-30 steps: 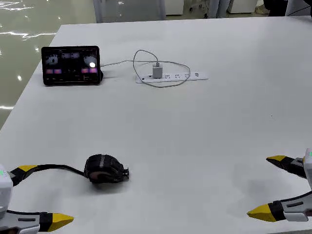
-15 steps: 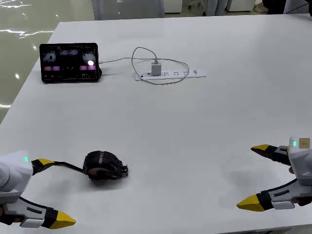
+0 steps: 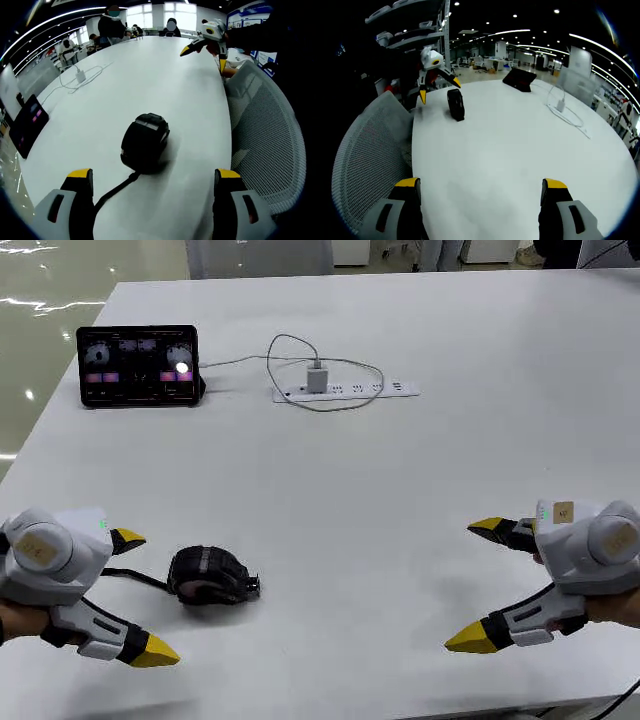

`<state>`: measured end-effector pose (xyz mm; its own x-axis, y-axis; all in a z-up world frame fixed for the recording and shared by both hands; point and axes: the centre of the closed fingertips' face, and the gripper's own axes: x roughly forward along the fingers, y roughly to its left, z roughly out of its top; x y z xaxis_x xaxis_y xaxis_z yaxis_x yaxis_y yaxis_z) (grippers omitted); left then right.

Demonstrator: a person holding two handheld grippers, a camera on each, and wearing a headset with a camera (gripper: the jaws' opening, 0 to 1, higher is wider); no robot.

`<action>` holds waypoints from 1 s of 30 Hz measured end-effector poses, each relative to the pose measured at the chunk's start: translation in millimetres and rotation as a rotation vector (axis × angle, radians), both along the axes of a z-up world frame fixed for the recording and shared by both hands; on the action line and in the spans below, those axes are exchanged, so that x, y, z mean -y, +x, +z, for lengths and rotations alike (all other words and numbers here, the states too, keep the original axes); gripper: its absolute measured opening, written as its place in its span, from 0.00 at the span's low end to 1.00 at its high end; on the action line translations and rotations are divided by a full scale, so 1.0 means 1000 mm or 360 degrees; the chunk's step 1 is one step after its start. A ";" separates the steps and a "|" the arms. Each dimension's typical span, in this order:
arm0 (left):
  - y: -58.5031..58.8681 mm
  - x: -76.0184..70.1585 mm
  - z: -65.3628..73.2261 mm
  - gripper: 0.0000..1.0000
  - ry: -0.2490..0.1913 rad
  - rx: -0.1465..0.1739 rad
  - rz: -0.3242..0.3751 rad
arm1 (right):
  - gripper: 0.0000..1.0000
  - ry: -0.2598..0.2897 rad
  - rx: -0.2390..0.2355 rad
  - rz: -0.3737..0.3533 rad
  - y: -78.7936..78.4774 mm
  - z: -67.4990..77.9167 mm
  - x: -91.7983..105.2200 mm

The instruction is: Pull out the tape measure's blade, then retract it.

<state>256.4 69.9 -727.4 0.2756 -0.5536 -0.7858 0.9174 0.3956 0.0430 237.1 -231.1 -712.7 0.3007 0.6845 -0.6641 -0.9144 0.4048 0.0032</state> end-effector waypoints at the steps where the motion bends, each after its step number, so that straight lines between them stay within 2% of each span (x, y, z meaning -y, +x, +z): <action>1: 0.002 0.001 0.000 0.98 0.0005 0.0002 -0.0008 | 1.00 0.0002 0.0000 0.0005 0.001 0.000 -0.002; 3: 0.005 0.005 -0.001 0.97 0.0029 0.0009 -0.0033 | 1.00 -0.0001 0.0008 0.0017 0.006 -0.001 -0.005; 6: 0.009 0.012 -0.001 0.97 0.0029 0.0005 -0.0065 | 1.00 -0.0008 0.0017 0.0040 0.012 -0.003 -0.010; 8: 0.007 0.018 -0.003 0.99 0.0015 -0.0023 -0.0096 | 1.00 -0.0012 0.0013 0.0055 0.015 -0.004 -0.015; 11: 0.007 0.023 -0.008 0.98 0.0046 -0.0024 -0.0141 | 1.00 0.0006 -0.0004 0.0082 0.016 -0.005 -0.025; 14: 0.008 0.028 -0.009 0.96 0.0054 -0.0015 -0.0166 | 1.00 0.0000 0.0002 0.0132 0.018 -0.006 -0.037; 17: 0.015 0.032 -0.008 0.89 0.0024 0.0016 -0.0137 | 1.00 -0.0005 0.0003 0.0172 0.019 -0.009 -0.048; 19: 0.021 0.030 -0.010 0.84 0.0064 0.0047 -0.0135 | 1.00 -0.0015 0.0011 0.0219 0.019 -0.012 -0.056; 23: 0.019 0.034 -0.014 0.82 0.0085 0.0025 -0.0175 | 1.00 -0.0022 0.0003 0.0272 0.020 -0.017 -0.070; 25: 0.020 0.036 -0.017 0.80 0.0135 0.0057 -0.0232 | 1.00 -0.0015 -0.0006 0.0284 0.021 -0.019 -0.078; 26: 0.022 0.034 -0.020 0.78 0.0183 0.0082 -0.0266 | 1.00 -0.0012 -0.0011 0.0290 0.021 -0.021 -0.082; 30: 0.020 0.038 -0.024 0.74 0.0222 0.0068 -0.0319 | 1.00 -0.0042 -0.0027 0.0347 0.018 -0.028 -0.094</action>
